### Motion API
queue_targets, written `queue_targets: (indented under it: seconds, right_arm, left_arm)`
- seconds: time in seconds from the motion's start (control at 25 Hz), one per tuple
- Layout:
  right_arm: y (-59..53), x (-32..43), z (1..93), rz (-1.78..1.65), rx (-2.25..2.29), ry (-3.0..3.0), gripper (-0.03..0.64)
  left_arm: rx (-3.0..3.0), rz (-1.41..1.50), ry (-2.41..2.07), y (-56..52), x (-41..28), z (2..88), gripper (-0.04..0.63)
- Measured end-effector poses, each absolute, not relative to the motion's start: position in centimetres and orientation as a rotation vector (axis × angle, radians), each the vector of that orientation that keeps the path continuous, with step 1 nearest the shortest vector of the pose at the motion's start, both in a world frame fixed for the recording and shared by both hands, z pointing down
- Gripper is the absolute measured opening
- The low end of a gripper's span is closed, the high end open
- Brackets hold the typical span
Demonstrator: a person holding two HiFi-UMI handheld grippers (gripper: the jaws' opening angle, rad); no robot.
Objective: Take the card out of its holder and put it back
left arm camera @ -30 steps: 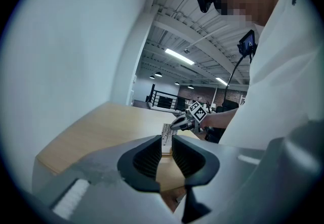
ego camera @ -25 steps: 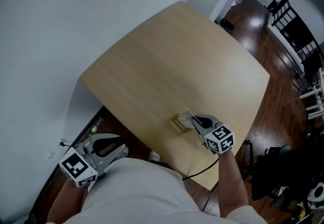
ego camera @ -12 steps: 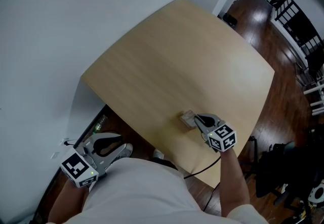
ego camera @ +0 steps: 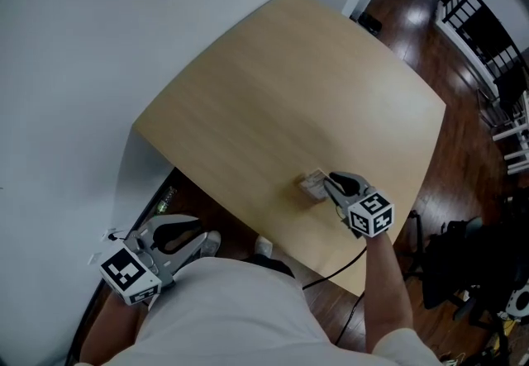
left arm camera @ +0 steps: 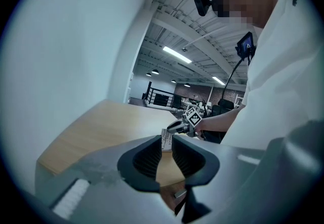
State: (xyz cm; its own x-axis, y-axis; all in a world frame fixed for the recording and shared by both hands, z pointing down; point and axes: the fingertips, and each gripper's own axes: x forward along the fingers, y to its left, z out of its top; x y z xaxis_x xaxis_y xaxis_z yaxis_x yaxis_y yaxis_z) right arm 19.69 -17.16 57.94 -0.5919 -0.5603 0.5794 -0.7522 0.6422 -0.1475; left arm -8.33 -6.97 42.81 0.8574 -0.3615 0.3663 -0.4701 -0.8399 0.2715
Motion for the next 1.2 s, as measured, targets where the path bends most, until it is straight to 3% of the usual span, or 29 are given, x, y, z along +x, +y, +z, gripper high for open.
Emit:
queue_targets:
  seconds: [0.32,0.68,1.2]
  right_arm:
    - [-13.2,18.5,50.6,0.420,1.379,-2.273,0.086]
    - [3.7,10.4,47.5,0.496,1.629,-2.067,0.086]
    - [29.9,5.1,47.5,0.474,1.872,-2.017,0.086]
  left_arm:
    - [2.726,0.393,-0.481,-6.7,-12.4,41.4,0.071]
    - [2.735,0.490,-0.039,-3.1,-14.2,45.7,0.071]
    - [2.865,0.490,0.258,17.4,-9.4,44.2,0.071]
